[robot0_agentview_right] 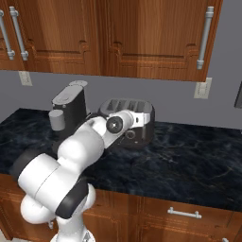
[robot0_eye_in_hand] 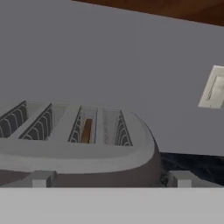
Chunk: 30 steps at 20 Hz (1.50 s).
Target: Start the toaster. Once the lever pops up, take the bread to the plate on the dining counter.
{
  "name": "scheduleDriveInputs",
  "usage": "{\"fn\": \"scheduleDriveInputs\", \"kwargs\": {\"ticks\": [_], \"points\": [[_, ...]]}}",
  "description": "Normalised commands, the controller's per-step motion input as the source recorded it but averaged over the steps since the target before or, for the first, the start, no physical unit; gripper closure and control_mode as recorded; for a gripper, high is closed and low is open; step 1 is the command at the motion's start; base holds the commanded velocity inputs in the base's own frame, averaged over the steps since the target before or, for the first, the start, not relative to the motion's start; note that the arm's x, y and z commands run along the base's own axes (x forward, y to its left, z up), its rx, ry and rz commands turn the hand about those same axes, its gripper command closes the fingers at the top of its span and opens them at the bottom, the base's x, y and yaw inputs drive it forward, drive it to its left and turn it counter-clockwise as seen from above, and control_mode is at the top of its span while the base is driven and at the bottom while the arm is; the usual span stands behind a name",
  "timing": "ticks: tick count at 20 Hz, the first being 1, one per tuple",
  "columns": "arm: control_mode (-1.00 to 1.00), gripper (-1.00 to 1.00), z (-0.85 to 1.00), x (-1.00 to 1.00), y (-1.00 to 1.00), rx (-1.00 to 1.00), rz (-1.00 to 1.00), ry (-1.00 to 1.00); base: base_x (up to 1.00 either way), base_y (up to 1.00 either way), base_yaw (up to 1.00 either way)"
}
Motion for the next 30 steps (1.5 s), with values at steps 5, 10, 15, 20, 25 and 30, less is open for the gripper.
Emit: {"fn": "scheduleDriveInputs", "kwargs": {"ticks": [5, 10, 15, 20, 25, 30], "points": [[-1.00, -1.00, 0.38, 0.00, 0.00, 0.01, 0.00, 0.15, 0.00, 0.00, 0.00], [-1.00, -1.00, 0.11, 0.00, 0.00, 0.00, 0.00, 0.16, 0.00, 0.00, 0.00], [-1.00, -1.00, 0.00, 0.00, 0.00, 0.00, 0.00, 0.14, 0.00, 0.00, 0.00], [-1.00, -1.00, 0.00, 0.01, 0.00, 0.00, 0.00, 0.03, 0.00, 0.00, 0.00], [-1.00, -1.00, -0.03, 0.03, 0.00, 0.00, 0.00, 0.00, 0.00, 0.00, 0.00], [-1.00, -1.00, -0.11, 0.01, 0.00, 0.00, 0.00, 0.00, 0.00, 0.00, 0.00]]}}
